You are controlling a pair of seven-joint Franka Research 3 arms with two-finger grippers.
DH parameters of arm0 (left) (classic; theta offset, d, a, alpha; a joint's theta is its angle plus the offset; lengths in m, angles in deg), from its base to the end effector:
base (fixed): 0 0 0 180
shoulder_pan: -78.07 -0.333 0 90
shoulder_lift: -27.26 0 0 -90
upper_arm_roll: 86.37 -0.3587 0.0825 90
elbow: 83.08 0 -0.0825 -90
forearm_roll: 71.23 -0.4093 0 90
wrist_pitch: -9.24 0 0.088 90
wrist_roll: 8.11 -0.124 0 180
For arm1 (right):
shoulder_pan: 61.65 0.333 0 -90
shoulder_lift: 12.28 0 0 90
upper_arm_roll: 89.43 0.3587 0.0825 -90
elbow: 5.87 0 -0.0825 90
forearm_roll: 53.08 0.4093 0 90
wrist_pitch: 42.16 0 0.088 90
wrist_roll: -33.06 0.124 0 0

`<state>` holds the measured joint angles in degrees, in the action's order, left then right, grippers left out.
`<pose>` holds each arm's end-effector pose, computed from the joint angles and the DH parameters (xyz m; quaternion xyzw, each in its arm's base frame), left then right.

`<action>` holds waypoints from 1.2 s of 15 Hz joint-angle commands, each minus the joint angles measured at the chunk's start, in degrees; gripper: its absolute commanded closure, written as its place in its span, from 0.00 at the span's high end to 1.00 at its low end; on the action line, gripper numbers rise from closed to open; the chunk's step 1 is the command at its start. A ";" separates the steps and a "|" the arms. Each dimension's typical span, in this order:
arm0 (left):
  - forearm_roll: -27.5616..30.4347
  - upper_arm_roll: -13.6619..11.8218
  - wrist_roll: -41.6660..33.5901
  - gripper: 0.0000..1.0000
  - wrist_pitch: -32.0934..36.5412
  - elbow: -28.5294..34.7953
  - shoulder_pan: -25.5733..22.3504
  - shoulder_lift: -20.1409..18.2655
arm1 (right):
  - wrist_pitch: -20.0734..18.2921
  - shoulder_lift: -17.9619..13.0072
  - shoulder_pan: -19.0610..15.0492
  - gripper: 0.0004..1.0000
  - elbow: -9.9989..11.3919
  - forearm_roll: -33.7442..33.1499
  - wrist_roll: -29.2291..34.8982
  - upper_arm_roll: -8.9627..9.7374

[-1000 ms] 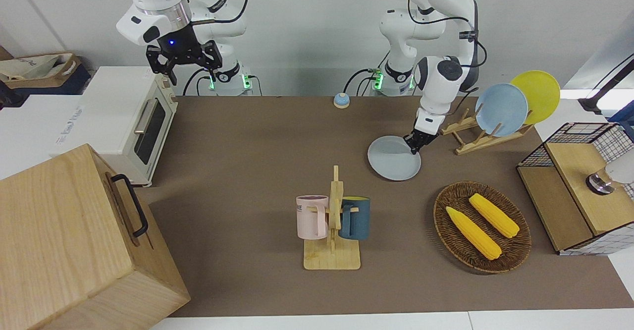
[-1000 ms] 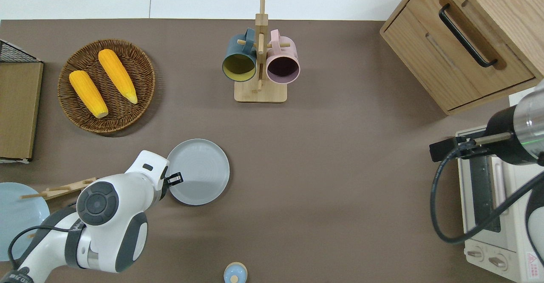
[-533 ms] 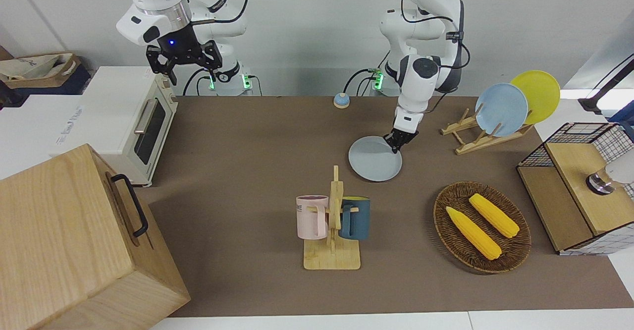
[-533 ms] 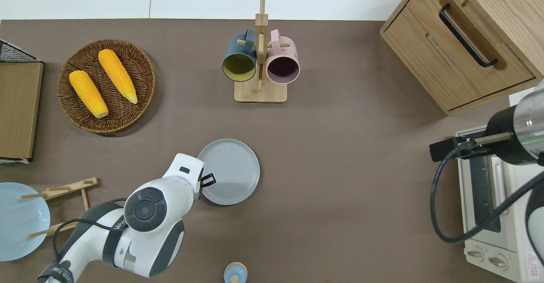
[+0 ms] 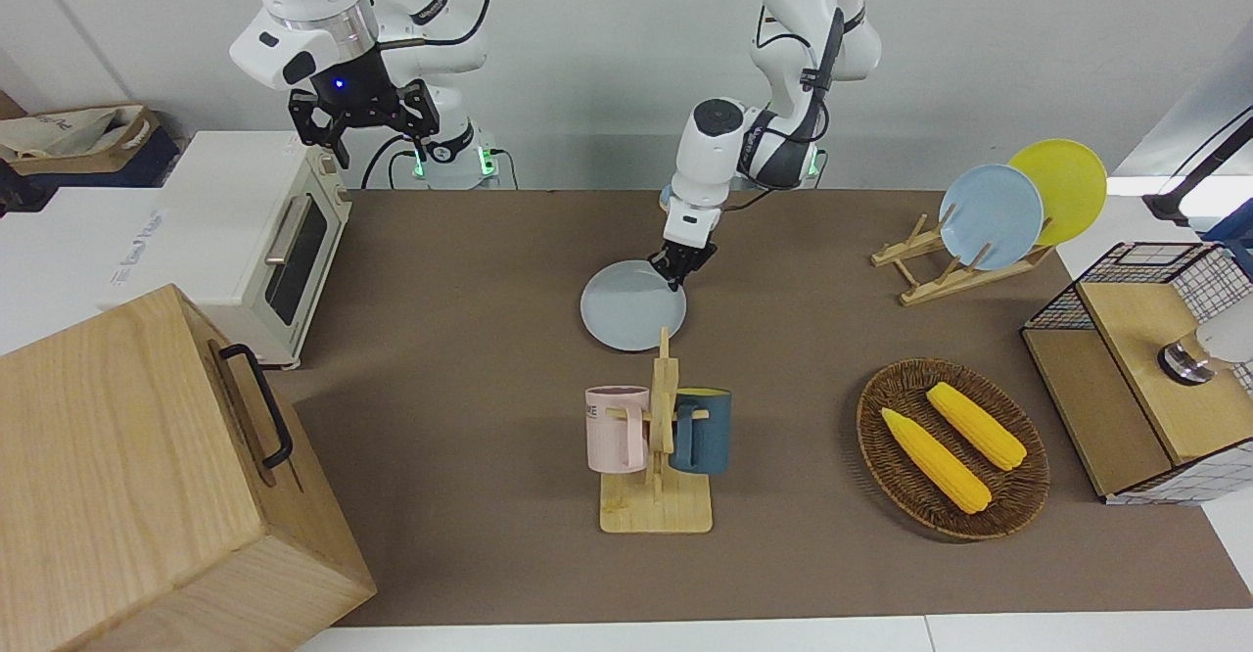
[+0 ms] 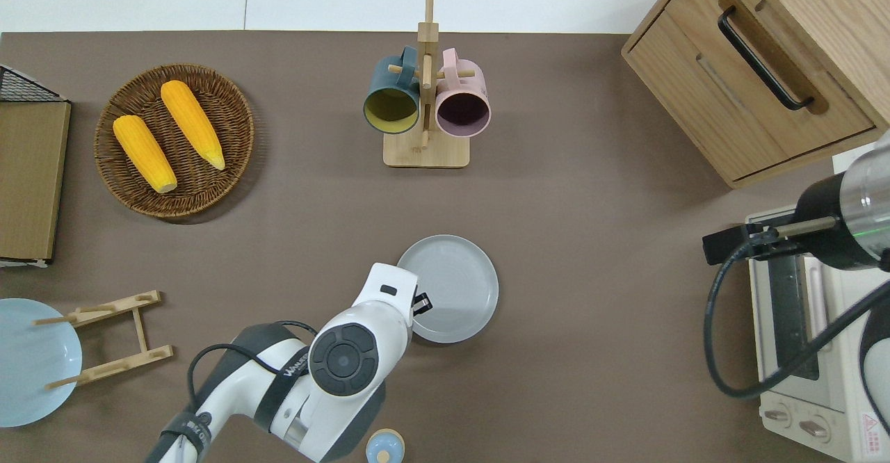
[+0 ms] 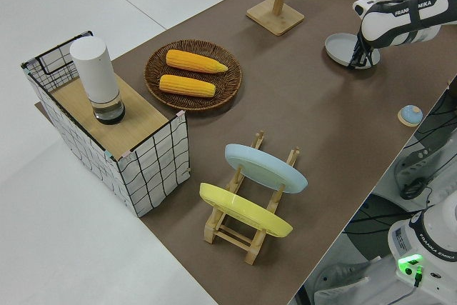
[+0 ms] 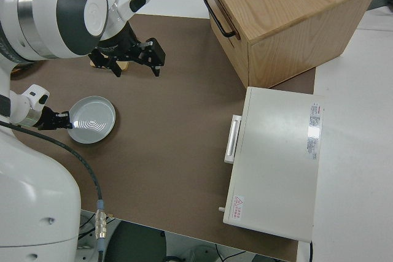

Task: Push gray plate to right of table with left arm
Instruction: 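Keep pushing the gray plate toward the toaster oven with the left gripper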

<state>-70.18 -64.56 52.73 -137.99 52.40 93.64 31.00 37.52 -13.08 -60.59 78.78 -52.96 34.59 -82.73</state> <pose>0.4293 -0.3276 0.3215 0.9746 0.2111 0.0339 0.0660 0.5492 0.0757 0.6886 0.9979 0.0544 -0.0363 0.0027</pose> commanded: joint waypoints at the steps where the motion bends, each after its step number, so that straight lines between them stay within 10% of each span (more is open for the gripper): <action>1: -2.70 -0.36 7.60 0.00 0.97 -6.44 4.46 5.74 | -0.84 -0.17 -1.15 0.98 -0.46 0.59 0.05 0.86; 10: -16.24 -0.44 30.10 0.00 5.89 -23.05 15.45 19.63 | -0.84 -0.17 -1.15 0.98 -0.46 0.59 0.05 0.77; 18: -17.39 -0.53 35.04 0.00 5.89 -26.67 20.73 22.36 | -0.84 -0.17 -1.15 0.98 -0.46 0.59 0.14 0.77</action>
<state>-86.24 -64.43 85.67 -133.91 27.74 112.29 51.33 37.52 -13.08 -60.59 78.79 -52.96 34.59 -82.73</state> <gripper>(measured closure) 0.956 0.013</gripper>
